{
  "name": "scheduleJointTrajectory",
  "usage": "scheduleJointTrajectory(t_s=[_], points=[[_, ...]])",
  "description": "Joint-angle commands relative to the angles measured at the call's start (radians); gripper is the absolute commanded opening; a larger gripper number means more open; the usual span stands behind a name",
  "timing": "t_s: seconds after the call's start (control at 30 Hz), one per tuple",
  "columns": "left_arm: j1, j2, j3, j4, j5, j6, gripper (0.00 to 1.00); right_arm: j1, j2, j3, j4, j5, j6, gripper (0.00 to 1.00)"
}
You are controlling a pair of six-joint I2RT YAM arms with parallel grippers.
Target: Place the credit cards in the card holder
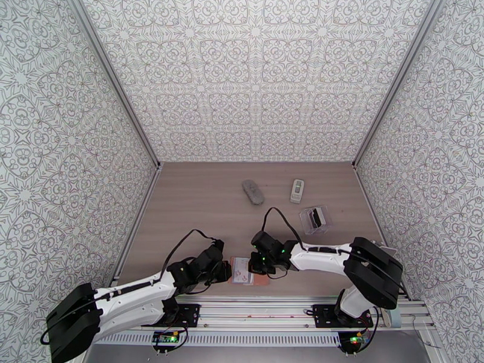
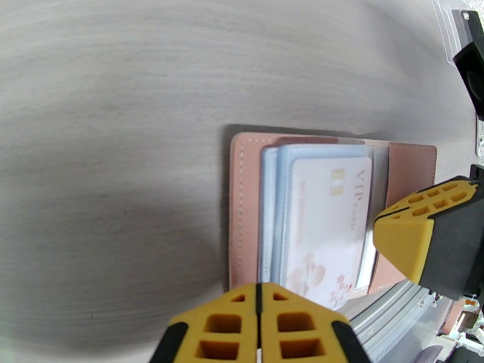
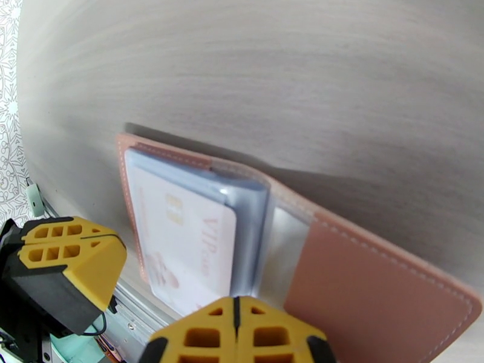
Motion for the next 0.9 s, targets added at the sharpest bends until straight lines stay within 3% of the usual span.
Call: scheduleJointTrajectory(t_s=[0.0,0.87], points=[[0.008,-0.001,0.005,-0.015,0.007,0.005,0.09,0.007,0.02,0.025,0.027,-0.012,-0.002,0.03],[-0.004,0.101,-0.004,0.061,0.028,-0.001,0.09,0.007,-0.007,0.0,-0.01,0.018,0.0,0.0]])
